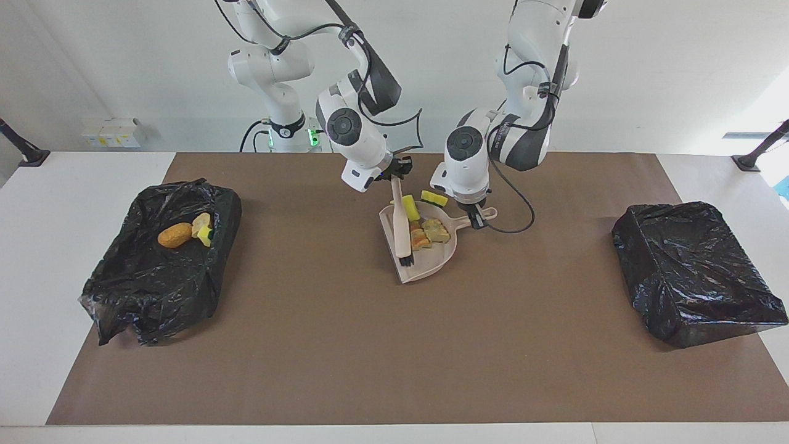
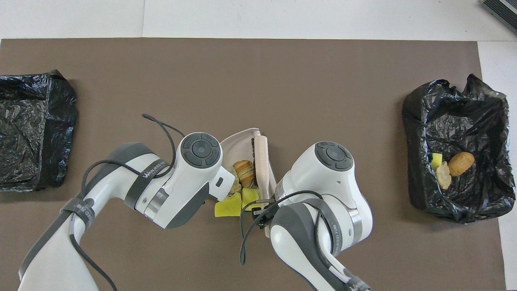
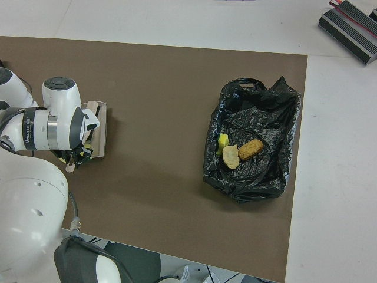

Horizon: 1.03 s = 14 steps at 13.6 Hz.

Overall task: Sweep and dump trash in bin
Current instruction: 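Sweep the remaining pieces into the dustpan with the right gripper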

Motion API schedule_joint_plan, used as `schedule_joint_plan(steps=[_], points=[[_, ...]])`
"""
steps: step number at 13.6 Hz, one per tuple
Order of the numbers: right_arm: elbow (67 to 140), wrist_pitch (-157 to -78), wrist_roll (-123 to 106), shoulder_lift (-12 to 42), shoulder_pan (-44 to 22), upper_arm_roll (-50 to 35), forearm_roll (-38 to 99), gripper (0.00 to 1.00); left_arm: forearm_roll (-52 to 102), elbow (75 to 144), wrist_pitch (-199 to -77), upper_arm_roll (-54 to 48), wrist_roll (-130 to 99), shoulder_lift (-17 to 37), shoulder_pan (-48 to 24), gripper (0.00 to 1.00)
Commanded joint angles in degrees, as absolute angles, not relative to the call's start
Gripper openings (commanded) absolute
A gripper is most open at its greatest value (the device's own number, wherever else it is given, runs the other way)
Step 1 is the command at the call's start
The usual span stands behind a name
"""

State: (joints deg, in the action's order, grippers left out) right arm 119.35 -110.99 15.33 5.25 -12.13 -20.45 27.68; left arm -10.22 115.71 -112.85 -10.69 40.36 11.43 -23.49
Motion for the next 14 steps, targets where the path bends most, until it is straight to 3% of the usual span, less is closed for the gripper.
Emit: schedule_joint_plan(steps=[1, 4, 6, 9, 14], points=[[120.4, -111.0, 15.7, 4.2, -11.2, -20.5, 24.4, 0.0, -9.8, 115.0, -113.2, -10.7, 44.6, 12.9, -23.2, 0.0], [119.6, -108.2, 16.6, 4.2, -11.3, -20.4, 21.1, 0.0, -9.8, 114.1, -109.5, -10.4, 44.6, 12.3, -22.6, 0.0], [116.9, -102.2, 19.4, 3.5, -11.2, -20.1, 16.8, 0.0, -10.3, 112.5, -105.6, -10.4, 44.9, 11.1, -20.9, 0.0], [115.4, -96.4, 24.7, -0.1, -10.3, -20.0, 15.7, 0.0, -11.9, 112.8, -101.4, -10.1, 46.9, 8.1, -19.4, 0.0], [124.5, -100.3, 36.4, -7.6, -14.3, -20.8, 21.1, 0.0, -14.4, 120.0, -101.3, -10.1, 49.0, -2.8, -14.4, 0.0]])
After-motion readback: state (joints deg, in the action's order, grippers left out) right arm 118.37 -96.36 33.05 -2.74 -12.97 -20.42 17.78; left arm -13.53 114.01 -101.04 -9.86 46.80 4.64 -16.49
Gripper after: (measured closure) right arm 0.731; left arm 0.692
